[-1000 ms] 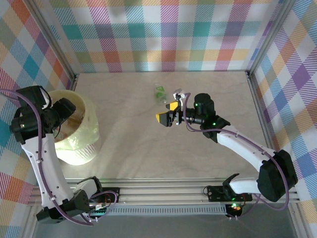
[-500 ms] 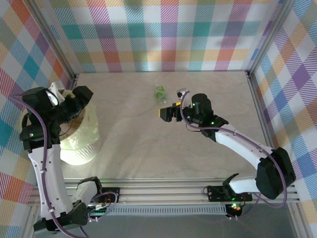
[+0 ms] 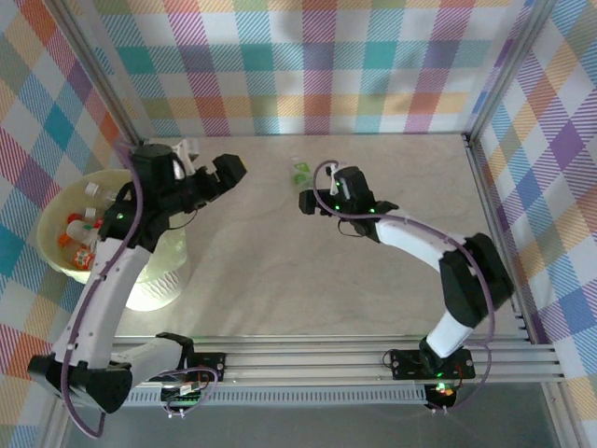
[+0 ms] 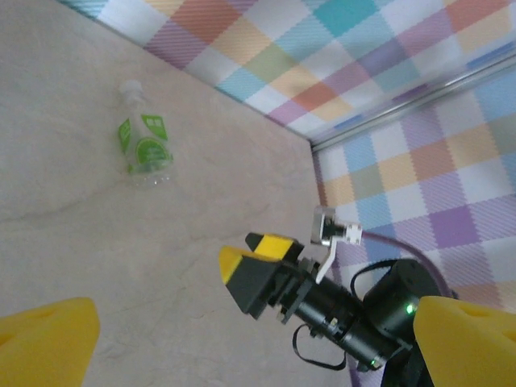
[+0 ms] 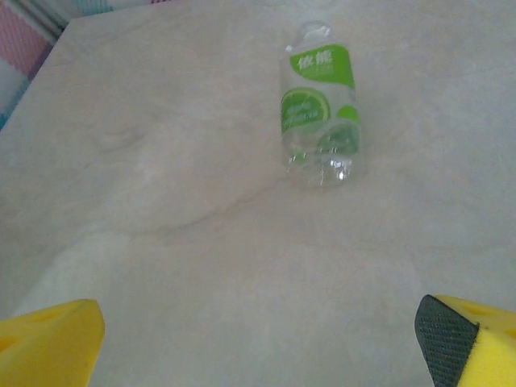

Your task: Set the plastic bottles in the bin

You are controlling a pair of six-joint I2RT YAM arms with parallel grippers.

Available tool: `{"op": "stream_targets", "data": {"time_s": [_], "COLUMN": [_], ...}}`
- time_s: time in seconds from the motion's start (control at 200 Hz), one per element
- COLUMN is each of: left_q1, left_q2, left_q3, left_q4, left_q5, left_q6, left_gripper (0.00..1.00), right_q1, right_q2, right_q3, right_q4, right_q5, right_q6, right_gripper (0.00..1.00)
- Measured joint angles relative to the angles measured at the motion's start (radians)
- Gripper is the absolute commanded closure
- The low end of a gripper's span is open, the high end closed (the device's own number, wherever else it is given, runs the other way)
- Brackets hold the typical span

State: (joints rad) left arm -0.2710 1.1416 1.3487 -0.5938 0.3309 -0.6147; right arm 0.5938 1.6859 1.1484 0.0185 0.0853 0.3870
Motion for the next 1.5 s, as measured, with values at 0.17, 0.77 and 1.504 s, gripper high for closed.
{"op": "stream_targets", "data": {"time_s": [0.17,0.77,1.504], "left_q1": [-0.069,-0.076,-0.122], "left_q2": [0.066,0.082,0.167], "left_q3": [-0.010,-0.105,-0.107], "left_q4": [0.003,0.021,0.074], "left_q5": [-0.123,-0.213,-0.179], "left_q6": [-0.013,-0.039,-0.029], "left_gripper": [0.00,0.00,0.00], "right_q1": [-0.012,-0.024,-0.024], "right_q2": [0.178,0.669,0.442], "right_q3": [0.180,0.760,0.428], "right_q4": [-0.050,-0.375,-0.281], "right_q5": [0.020,0.129,0.077], "right_q6": [-0.028,-0.090,-0.164], "right_gripper": [0.00,0.10,0.51]}}
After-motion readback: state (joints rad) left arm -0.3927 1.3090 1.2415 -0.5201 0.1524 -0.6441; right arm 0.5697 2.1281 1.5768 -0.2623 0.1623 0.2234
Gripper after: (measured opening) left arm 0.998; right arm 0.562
